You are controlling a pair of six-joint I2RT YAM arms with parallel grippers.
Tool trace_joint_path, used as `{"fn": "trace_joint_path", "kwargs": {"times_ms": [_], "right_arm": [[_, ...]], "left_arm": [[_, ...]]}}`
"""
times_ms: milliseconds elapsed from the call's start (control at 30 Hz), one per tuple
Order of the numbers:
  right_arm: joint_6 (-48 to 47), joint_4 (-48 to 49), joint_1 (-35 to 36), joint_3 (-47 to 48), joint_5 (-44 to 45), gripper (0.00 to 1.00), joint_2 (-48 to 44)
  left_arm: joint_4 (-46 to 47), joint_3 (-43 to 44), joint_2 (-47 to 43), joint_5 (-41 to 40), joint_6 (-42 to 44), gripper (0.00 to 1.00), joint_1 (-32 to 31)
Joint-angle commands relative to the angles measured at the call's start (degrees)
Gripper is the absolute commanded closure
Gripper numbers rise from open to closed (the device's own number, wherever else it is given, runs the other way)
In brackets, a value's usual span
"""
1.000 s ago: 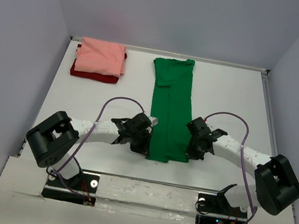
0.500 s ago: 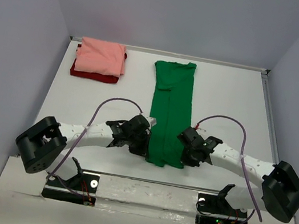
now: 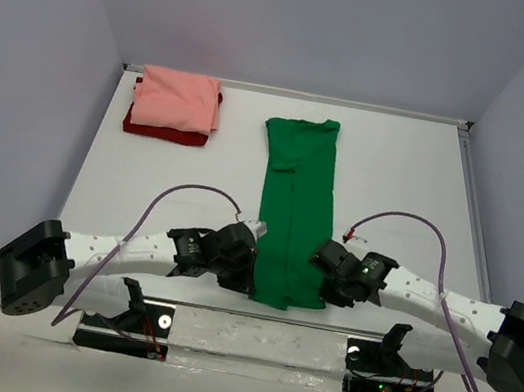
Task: Fold and stack the t-shirts
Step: Grab the bottom of the folded rectangular tshirt with both arms
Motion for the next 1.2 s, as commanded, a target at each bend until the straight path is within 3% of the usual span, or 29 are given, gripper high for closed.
{"fn": "trace_joint_path", "kwargs": {"times_ms": [0, 167, 400, 567, 800, 1167], "right_arm": [[6.72, -5.99, 4.12, 1.38, 3.82, 1.0, -1.09], [8.05, -8.99, 6.25, 4.88, 6.11, 1.0, 0.23], [-0.18, -9.78, 5.64, 12.43, 13.04, 1.0, 4.18], [-12.24, -5.31, -2.35, 19.04, 12.27, 1.0, 9.8], [-30.07, 1.38, -14.21, 30.46, 8.23, 1.0, 20.52], [-40.73, 2.61, -23.37, 46.55, 4.53, 1.0, 35.72]], "left_arm": [[-3.36, -1.13, -4.78, -2.18, -3.51, 1.0, -1.54], [-5.38, -0.08, -6.46, -2.97, -3.43, 1.0, -1.72], [-7.41, 5.28, -1.73, -4.91, 0.6, 1.0, -0.93], [-7.32, 10.72, 2.67, -3.06, 6.67, 1.0, 3.72], [-10.65, 25.13, 14.95, -0.25, 19.5, 1.0, 16.89], [-17.33, 47.64, 33.17, 1.43, 29.79, 1.0, 26.57]]}}
